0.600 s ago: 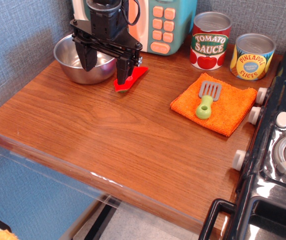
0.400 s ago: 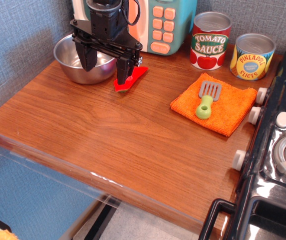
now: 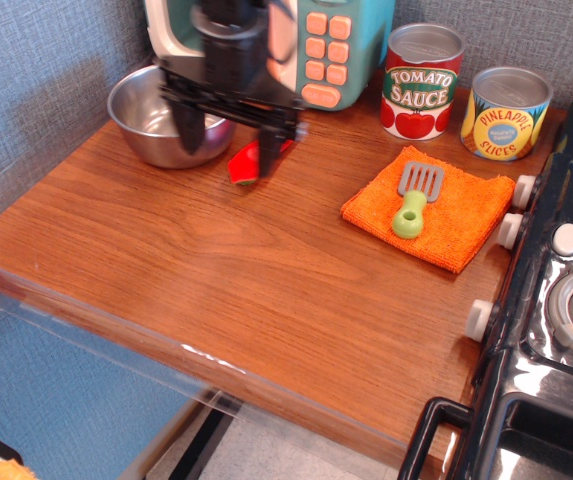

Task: Place green peeler in front of bowl

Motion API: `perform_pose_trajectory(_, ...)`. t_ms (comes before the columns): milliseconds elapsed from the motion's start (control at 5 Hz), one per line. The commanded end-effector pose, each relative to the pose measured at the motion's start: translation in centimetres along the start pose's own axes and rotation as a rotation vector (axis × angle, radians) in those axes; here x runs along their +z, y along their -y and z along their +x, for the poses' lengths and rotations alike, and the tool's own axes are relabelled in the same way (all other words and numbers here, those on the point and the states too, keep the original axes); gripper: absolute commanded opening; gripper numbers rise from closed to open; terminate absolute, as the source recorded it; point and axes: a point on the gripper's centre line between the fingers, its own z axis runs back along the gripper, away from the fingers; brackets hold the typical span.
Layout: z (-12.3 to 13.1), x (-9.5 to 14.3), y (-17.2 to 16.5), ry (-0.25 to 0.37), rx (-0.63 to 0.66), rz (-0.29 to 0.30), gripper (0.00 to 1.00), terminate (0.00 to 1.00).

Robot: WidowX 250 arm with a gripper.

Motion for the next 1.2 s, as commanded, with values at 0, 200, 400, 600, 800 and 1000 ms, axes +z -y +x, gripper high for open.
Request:
perform_pose_trajectory(0, 3.9, -1.9, 5.8, -0.009, 0.026, 0.025, 1.0, 0.0)
perform_pose_trajectory(200, 5.5, -2.1, 8.4, -0.005, 0.04, -0.037, 1.0, 0.0)
perform_pose_trajectory(400, 6.7, -2.1, 10.7, -0.011, 0.044, -0.077, 1.0, 0.0)
perform_pose_trajectory(600, 6.9, -1.6, 11.4, -0.003, 0.043, -0.064, 1.0, 0.0)
perform_pose_trajectory(800, 6.7, -2.1, 11.1, -0.014, 0.056, -0.079, 1.0, 0.0)
perform_pose_trajectory(1000, 6.1, -2.7, 11.0, -0.034, 0.05, -0.069, 1.0, 0.0)
